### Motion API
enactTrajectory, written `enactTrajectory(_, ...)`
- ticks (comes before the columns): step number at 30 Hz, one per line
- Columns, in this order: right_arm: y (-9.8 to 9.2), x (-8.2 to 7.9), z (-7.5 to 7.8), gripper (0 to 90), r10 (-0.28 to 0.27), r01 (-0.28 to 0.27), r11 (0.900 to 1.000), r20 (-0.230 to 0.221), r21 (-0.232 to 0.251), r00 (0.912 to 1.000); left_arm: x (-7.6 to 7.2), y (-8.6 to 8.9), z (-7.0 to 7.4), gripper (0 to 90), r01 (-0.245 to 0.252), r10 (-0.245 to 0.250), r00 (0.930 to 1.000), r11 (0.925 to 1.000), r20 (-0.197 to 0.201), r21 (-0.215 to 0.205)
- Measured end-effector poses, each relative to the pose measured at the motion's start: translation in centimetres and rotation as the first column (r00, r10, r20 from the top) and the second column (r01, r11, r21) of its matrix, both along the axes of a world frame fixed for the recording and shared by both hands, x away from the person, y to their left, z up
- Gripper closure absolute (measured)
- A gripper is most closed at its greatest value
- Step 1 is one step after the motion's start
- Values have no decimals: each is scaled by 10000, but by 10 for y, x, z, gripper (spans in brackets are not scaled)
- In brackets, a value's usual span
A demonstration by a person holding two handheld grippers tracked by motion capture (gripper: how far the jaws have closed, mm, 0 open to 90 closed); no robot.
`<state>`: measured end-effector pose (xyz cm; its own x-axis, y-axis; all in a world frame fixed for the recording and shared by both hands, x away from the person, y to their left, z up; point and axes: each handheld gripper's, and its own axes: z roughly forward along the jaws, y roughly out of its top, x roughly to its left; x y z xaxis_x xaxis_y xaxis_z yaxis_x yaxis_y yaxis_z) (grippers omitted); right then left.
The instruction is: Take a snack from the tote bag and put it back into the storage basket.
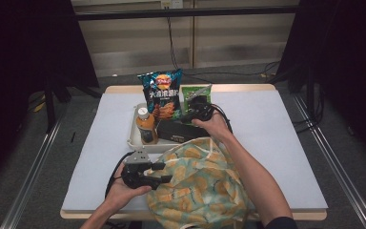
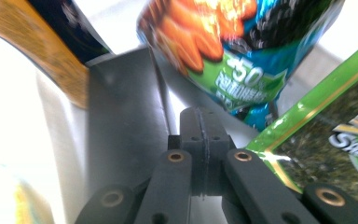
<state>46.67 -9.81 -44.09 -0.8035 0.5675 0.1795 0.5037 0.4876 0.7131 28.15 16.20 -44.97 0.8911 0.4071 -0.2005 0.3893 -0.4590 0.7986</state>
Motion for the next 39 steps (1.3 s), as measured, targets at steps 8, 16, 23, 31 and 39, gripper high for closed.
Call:
enactTrajectory(8,3,-7,19,883,-1,1,10000,139,26,9999,1,-3,-1,440,2,-2,10000,10000,-17,8)
enactTrajectory(16,26,-19,12,900,873,-873,9961,2,92,9962,1,-3,-1,441,79,-79,10000,10000,18,35)
enactTrajectory(23,24,-37,14,900,1599,-1599,9864,25,383,9871,-1,-3,-1,441,93,-93,10000,10000,18,12)
enactTrajectory(31,10,-56,7,900,1831,-1831,9830,-51,-102,9831,-1,-5,-1,441,138,-139,9999,9998,40,130)
enactTrajectory(39,-21,-57,2,900,1144,-1144,9934,-107,-10,9934,-1,-6,-2,442,125,-126,9999,9998,54,173)
